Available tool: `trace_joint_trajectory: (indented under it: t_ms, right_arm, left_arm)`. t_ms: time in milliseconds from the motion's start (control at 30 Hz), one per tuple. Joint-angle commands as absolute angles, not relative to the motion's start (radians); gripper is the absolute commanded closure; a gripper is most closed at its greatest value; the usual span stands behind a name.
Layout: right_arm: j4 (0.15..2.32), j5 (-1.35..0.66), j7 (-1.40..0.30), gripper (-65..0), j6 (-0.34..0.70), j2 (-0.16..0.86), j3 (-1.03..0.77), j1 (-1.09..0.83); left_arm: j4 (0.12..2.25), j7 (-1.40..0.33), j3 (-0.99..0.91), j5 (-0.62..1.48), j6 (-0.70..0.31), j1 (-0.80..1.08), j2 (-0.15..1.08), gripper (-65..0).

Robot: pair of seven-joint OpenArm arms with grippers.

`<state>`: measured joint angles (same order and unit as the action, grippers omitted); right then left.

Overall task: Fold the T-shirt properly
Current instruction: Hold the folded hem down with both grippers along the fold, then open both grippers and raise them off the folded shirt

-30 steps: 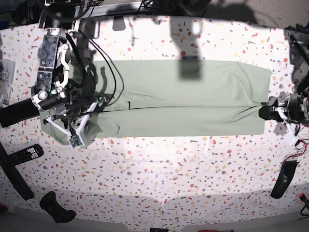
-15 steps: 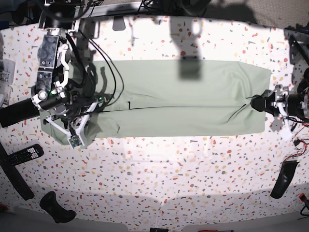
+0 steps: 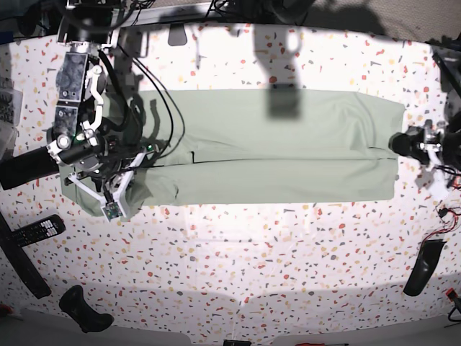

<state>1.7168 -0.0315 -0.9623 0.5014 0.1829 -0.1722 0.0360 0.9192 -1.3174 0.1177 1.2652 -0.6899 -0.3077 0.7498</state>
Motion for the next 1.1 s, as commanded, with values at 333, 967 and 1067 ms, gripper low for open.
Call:
trace_joint_trajectory:
  t_ms: [333,967,1067]
  right_arm:
    - [1.739,-0.038,-0.943,-18.5,0.502,0.191,-0.175,0.055]
    - [1.761,-0.075,-1.023,-30.8,0.501,0.197,-0.175,0.133]
    - [1.763,-0.120,-1.030,-30.8,0.501,0.196,-0.175,0.136]
  left_arm:
    - [0.939,-1.018,0.111,1.340,-0.698,-0.371,0.776,-20.3]
    - [1.268,-0.851,0.343,0.495,-0.698,-0.452,0.614,-30.7]
    - [1.288,-0.817,0.512,0.362,-0.698,-0.461,0.620,-30.7]
